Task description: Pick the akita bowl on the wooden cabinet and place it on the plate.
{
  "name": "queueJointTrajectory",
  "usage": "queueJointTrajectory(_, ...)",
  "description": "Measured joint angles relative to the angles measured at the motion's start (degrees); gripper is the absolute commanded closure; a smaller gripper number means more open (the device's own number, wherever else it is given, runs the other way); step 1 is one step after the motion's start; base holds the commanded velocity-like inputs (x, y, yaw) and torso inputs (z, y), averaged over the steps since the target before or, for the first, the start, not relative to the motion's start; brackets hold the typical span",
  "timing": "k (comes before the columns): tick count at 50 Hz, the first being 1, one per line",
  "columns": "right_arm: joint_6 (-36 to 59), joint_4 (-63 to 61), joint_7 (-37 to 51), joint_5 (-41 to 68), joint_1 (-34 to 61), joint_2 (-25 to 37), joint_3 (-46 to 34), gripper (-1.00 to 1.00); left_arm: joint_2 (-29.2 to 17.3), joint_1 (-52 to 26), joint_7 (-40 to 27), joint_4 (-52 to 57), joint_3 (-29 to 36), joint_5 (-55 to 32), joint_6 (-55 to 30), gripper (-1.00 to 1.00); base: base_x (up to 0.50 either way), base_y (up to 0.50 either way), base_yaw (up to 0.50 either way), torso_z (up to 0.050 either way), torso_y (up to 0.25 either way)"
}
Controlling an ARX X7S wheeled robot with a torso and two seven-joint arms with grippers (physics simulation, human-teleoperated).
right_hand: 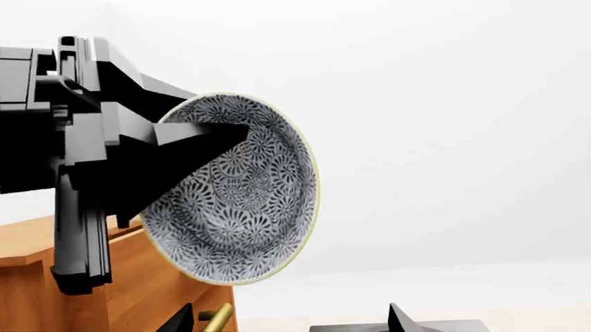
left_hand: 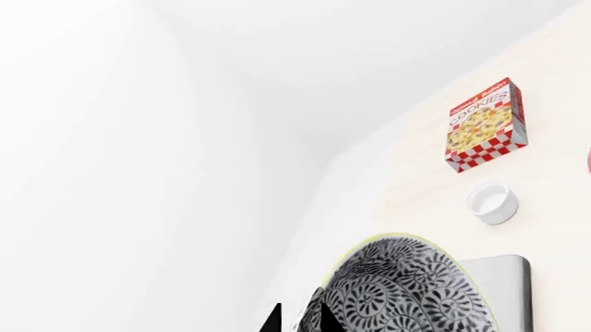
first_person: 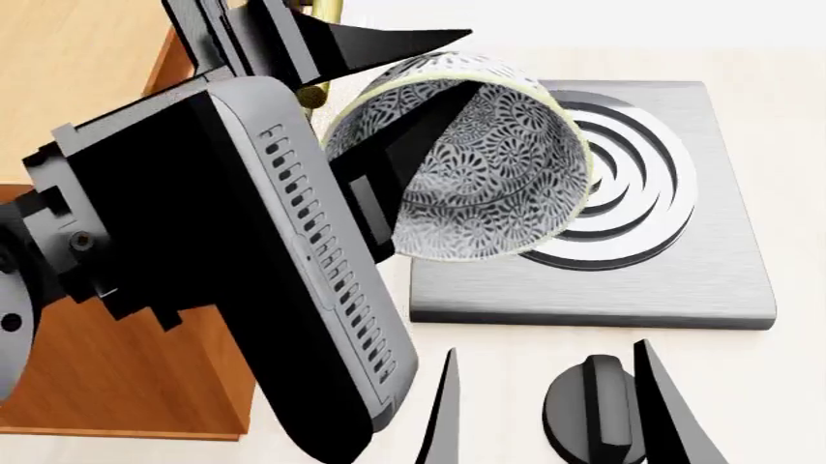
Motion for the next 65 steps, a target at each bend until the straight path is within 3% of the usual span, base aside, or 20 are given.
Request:
queueJointTrajectory(56,-0.57,0.13,0.87,0.11,0.24,0.77,-0.36,-1.00,-3.45,5.79,1.20,13.44,0.28,-5.87,-5.54,1.00,0.00,0.00,0.00,0.000,0.000)
queueJointTrajectory(57,-0.74,0.16,0.86,0.10,0.18,0.77,-0.36,1.00,-3.49,5.82,1.19,13.59,0.21,-5.95,-5.64,1.00,0.00,0.00,0.00,0.000,0.000)
queueJointTrajectory(65,-1.82,0.40,0.92,0.46,-0.17,0.83,-0.06,1.00,-3.82,6.09,1.01,14.11,-0.09,-6.27,-5.81,1.00,0.00,0.00,0.00,0.000,0.001)
